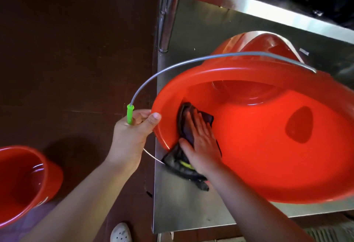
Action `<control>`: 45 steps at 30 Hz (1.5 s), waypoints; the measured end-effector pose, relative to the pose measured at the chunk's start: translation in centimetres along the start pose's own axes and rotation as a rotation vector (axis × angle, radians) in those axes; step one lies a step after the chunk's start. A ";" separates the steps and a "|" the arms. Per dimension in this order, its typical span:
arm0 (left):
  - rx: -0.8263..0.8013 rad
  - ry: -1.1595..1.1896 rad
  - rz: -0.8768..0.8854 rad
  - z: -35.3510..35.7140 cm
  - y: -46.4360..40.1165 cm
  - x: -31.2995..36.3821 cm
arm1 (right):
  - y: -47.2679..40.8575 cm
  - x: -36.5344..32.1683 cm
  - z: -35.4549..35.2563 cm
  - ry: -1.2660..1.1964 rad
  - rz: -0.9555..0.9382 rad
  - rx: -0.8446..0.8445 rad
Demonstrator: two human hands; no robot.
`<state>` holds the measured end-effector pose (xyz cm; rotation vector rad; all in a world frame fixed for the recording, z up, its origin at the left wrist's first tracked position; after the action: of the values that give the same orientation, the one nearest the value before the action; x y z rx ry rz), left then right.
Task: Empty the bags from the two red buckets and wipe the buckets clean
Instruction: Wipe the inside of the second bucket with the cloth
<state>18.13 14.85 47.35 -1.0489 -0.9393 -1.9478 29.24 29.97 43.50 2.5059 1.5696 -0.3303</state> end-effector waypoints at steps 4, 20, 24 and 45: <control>-0.028 -0.091 0.115 1.0 -1.3 3.3 | -3.7 6.3 -0.6 0.213 0.151 -0.026; -0.014 0.016 -0.137 0.2 1.5 -5.0 | -3.9 6.9 -0.2 0.123 0.439 -0.037; 0.090 -0.016 -0.070 0.1 1.5 -4.2 | 1.1 -0.8 1.1 -0.031 0.187 0.004; -0.041 -0.262 0.360 0.8 1.8 2.4 | -6.6 9.3 -0.4 0.159 0.371 -0.096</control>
<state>18.98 14.04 50.19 -1.4153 -0.7840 -1.5642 27.24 40.99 41.20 2.7280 1.0989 -0.0057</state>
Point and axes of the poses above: each hand's wrist, its own y-axis away from the middle knuckle, its own z-axis out of the palm, x = y × z, the point moved 7 cm from there along -y, towards the middle knuckle, and after that the axes turned 1 degree about -y, right-handed, at the moved point
